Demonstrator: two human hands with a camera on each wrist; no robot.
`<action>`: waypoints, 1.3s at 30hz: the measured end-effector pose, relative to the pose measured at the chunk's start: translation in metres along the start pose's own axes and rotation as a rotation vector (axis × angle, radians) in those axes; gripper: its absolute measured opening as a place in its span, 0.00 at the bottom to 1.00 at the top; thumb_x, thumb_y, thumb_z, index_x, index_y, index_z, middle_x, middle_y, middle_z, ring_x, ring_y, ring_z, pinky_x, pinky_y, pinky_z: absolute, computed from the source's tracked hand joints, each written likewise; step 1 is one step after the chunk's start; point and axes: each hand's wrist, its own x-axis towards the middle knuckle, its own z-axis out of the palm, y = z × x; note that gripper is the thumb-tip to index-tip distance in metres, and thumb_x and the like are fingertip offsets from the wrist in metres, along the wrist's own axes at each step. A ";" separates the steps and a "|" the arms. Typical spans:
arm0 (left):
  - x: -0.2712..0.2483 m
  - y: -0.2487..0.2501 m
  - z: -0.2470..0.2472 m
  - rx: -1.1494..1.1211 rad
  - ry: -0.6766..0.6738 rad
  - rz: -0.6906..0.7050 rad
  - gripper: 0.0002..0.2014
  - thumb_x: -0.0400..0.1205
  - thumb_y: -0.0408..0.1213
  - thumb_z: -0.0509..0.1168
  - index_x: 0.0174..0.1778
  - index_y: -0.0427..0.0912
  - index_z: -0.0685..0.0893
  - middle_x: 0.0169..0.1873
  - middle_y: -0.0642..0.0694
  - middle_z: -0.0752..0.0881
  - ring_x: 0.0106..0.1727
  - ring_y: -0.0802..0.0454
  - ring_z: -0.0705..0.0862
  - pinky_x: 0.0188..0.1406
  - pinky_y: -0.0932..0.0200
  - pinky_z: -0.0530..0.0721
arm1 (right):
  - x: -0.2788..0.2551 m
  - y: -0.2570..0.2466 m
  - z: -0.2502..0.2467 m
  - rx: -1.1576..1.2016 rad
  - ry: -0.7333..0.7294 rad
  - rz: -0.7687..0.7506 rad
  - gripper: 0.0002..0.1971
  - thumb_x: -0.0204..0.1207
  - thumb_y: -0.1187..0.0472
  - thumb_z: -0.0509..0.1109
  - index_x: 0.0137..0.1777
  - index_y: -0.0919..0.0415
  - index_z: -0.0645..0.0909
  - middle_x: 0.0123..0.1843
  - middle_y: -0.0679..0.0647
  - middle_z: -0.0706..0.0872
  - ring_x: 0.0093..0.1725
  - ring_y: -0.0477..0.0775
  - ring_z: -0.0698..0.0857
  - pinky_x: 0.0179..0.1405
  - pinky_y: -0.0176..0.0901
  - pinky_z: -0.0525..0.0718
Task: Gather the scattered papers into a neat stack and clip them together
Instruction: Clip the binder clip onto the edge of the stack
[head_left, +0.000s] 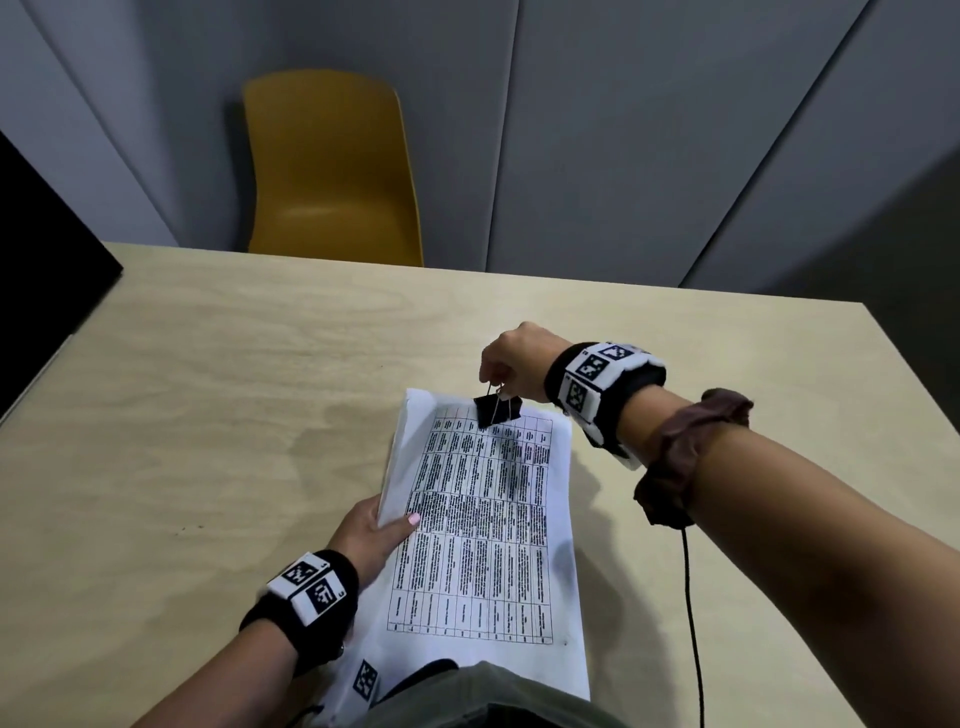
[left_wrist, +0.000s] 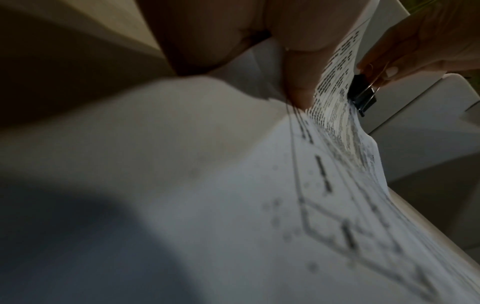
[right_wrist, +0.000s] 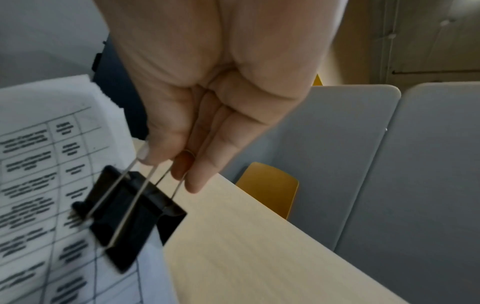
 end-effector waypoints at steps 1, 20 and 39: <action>0.001 -0.002 -0.002 -0.008 -0.007 -0.004 0.10 0.79 0.39 0.66 0.55 0.44 0.81 0.46 0.48 0.87 0.54 0.46 0.84 0.62 0.49 0.77 | 0.003 0.002 -0.001 0.052 -0.026 0.003 0.15 0.69 0.70 0.74 0.55 0.62 0.86 0.51 0.57 0.91 0.53 0.53 0.87 0.55 0.38 0.81; 0.013 0.000 -0.019 -0.106 -0.229 -0.069 0.31 0.56 0.55 0.77 0.53 0.46 0.83 0.53 0.46 0.90 0.59 0.48 0.86 0.70 0.45 0.76 | 0.012 0.012 0.047 0.400 -0.383 0.204 0.13 0.69 0.57 0.78 0.49 0.63 0.82 0.35 0.51 0.81 0.35 0.49 0.79 0.29 0.34 0.72; 0.021 -0.009 -0.016 -0.130 -0.161 -0.061 0.11 0.71 0.39 0.72 0.48 0.47 0.82 0.49 0.50 0.88 0.60 0.43 0.83 0.69 0.46 0.75 | -0.016 0.003 0.099 0.093 0.296 0.213 0.30 0.71 0.46 0.70 0.73 0.49 0.68 0.71 0.55 0.76 0.73 0.57 0.72 0.80 0.65 0.50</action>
